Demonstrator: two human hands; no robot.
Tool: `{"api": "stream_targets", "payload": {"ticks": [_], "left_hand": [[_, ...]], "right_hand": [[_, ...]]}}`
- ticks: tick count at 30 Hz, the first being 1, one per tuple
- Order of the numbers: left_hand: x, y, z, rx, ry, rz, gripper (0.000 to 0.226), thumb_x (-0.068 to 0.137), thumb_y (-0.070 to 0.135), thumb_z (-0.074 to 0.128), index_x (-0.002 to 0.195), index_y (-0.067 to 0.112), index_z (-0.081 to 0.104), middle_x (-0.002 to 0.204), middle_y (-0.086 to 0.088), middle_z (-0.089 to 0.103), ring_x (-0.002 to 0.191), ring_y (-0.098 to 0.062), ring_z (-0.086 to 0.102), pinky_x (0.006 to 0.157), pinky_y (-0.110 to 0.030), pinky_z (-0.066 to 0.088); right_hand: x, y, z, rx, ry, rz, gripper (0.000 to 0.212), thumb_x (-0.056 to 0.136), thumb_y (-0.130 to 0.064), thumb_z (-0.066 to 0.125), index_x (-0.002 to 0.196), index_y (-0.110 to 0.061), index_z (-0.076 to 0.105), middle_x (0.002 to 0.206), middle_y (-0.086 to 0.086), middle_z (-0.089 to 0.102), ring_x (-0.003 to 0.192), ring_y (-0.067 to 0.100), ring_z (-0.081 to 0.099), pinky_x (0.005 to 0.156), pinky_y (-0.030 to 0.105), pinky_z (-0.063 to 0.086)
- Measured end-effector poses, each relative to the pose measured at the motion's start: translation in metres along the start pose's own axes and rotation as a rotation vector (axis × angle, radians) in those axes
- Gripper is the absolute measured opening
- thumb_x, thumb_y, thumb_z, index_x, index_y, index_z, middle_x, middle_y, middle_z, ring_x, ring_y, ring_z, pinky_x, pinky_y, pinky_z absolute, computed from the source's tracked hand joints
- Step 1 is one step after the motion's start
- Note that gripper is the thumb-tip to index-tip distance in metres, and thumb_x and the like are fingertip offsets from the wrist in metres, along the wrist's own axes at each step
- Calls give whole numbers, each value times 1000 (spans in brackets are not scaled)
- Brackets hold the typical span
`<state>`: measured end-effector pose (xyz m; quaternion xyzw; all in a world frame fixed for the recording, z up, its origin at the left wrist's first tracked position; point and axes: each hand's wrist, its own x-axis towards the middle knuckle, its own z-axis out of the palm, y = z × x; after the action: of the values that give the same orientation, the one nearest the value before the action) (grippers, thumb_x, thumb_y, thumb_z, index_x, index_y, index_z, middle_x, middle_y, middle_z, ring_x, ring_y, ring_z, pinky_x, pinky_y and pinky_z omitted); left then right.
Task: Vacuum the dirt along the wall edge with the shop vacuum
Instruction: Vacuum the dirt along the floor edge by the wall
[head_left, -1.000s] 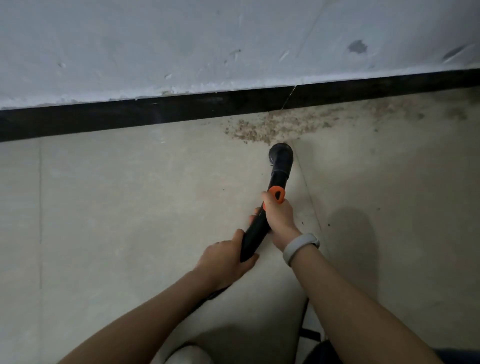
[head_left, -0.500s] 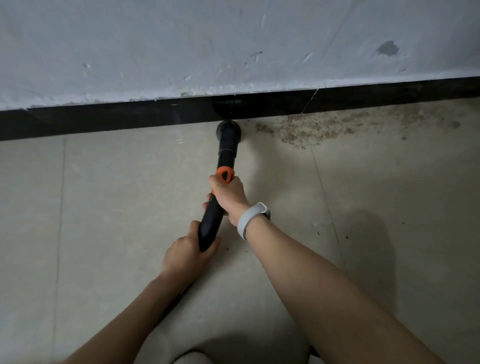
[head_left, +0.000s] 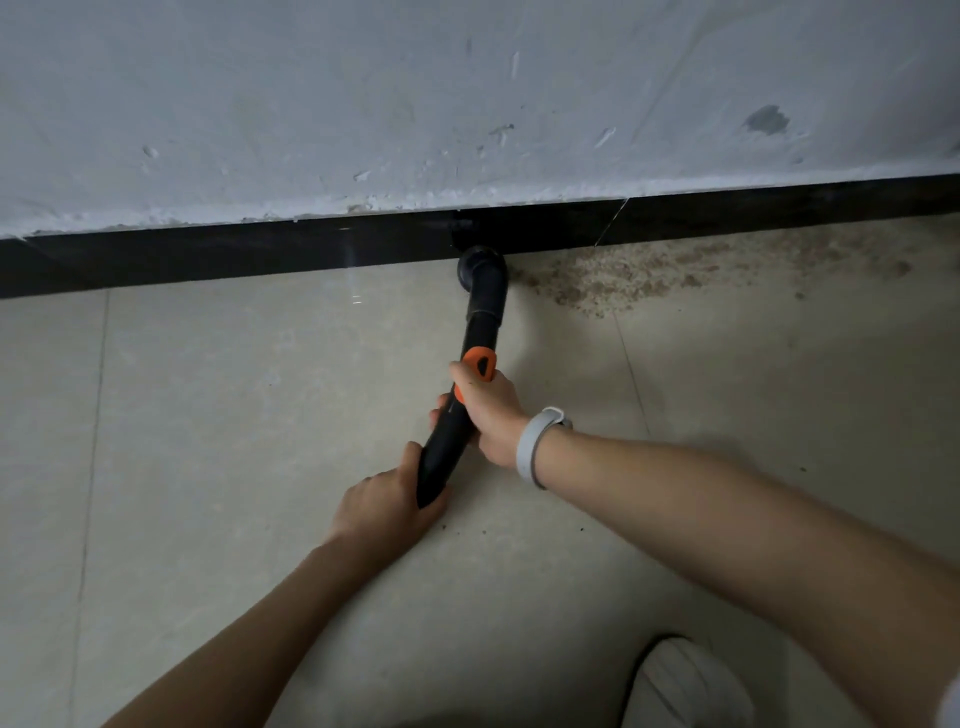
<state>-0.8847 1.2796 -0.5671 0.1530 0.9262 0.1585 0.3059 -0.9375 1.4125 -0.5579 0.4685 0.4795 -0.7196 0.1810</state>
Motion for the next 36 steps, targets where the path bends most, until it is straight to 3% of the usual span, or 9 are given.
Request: {"api": "stream_targets", "payload": {"ticks": [4,11,14,19,28,36], "left_hand": [[13,24,-9,-43,-72,71,31,92,40,48,96,21,24,92,-10,64,81,-31,61,60,-28,35],[31,61,-22,29,-162,141,33,92,45,47,105,20,30,73,3,48,67,-22,52,60,-28,38],[41,79,-28,40,-190,154,33,92,46,47,106,21,31,72,5,49,66,-18,53,58,-27,42],[46,110,-16,73,-170,132,31,92,47,46,104,24,29,65,10,42,55,-9,45,49,-20,34],[62,161,9,147,-112,105,37,93,47,44,115,20,33,75,7,45,60,-12,44,52,-22,31],[83,197,15,126,-123,161,38,93,47,44,117,20,35,85,3,53,67,-15,49,63,-25,38]], "right_hand": [[2,-25,-23,-19,13,53,12,90,-14,54,87,-9,43,68,10,49,61,23,54,63,35,55],[2,-53,-63,-18,-26,98,13,91,-15,52,86,-8,43,75,11,50,68,24,58,76,36,55],[4,-66,-79,-21,-22,92,14,92,-17,53,91,-8,44,77,11,52,69,24,60,67,34,55],[14,-70,-111,29,-40,72,15,92,-17,55,95,-5,46,80,12,53,80,28,59,48,27,53],[28,-79,-162,98,0,3,8,90,-12,55,89,-6,49,69,11,52,62,24,54,65,37,54],[36,-98,-201,125,45,-33,11,91,-15,55,90,-7,48,65,10,53,56,25,55,66,39,53]]}}
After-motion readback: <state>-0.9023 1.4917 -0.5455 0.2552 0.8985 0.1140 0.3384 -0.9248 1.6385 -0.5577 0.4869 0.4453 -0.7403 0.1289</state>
